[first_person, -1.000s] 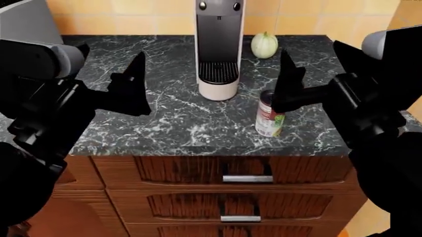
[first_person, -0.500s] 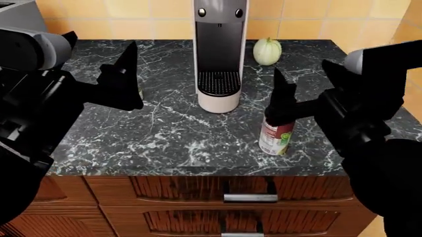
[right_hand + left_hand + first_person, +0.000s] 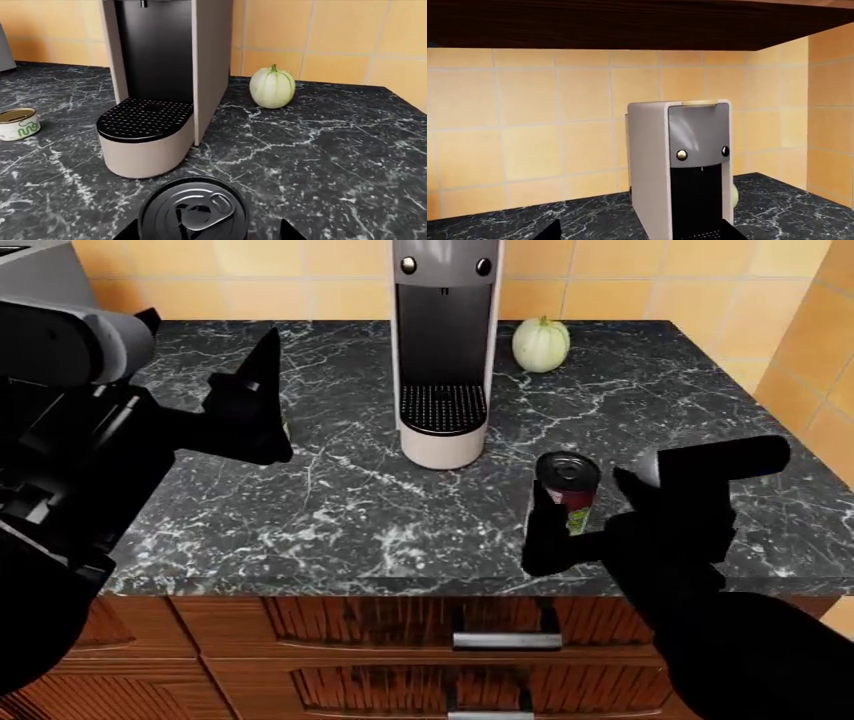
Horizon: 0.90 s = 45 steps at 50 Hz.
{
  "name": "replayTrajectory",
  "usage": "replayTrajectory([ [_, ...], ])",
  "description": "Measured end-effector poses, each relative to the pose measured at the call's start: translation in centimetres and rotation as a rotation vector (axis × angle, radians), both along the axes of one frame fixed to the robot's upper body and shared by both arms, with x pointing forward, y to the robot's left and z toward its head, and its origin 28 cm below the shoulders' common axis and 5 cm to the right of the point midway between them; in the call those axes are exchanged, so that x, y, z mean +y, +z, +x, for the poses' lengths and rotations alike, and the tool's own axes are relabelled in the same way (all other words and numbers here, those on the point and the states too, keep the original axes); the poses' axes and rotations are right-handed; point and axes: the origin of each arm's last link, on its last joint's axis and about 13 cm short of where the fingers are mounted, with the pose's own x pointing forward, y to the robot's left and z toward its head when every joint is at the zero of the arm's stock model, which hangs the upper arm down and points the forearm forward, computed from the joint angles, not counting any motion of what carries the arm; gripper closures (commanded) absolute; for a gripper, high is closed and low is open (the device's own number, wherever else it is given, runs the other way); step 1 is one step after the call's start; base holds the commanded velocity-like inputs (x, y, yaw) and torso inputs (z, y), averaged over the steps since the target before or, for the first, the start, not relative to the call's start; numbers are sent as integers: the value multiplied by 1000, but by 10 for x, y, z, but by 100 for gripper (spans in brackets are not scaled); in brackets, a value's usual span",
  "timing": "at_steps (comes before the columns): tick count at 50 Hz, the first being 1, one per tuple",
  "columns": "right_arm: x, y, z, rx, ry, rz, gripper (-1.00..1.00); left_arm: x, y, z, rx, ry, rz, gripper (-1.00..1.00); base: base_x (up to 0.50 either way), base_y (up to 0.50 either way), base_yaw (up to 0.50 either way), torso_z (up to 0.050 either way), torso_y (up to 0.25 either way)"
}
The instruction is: Pick the cans from the counter and place them in their designated side in the cabinet.
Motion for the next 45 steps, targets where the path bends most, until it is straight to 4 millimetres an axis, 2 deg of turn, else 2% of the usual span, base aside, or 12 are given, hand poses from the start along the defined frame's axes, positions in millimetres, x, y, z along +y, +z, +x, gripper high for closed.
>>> replayTrajectory([
  [17, 3, -17, -3, 64, 17, 1, -100, 0, -2, -1, 4, 4, -7, -100, 0, 0, 0, 0, 0],
  [41, 8, -34, 24, 110, 37, -14, -100, 1, -8, 1, 19, 9, -14, -100, 0, 0, 0, 0, 0],
  [42, 8, -34, 24, 114, 36, -16, 100, 1, -8, 1, 19, 9, -14, -100, 0, 0, 0, 0, 0],
  [45, 8, -35, 25, 120, 29, -21, 100, 1, -8, 2, 20, 10, -15, -100, 0, 0, 0, 0, 0],
])
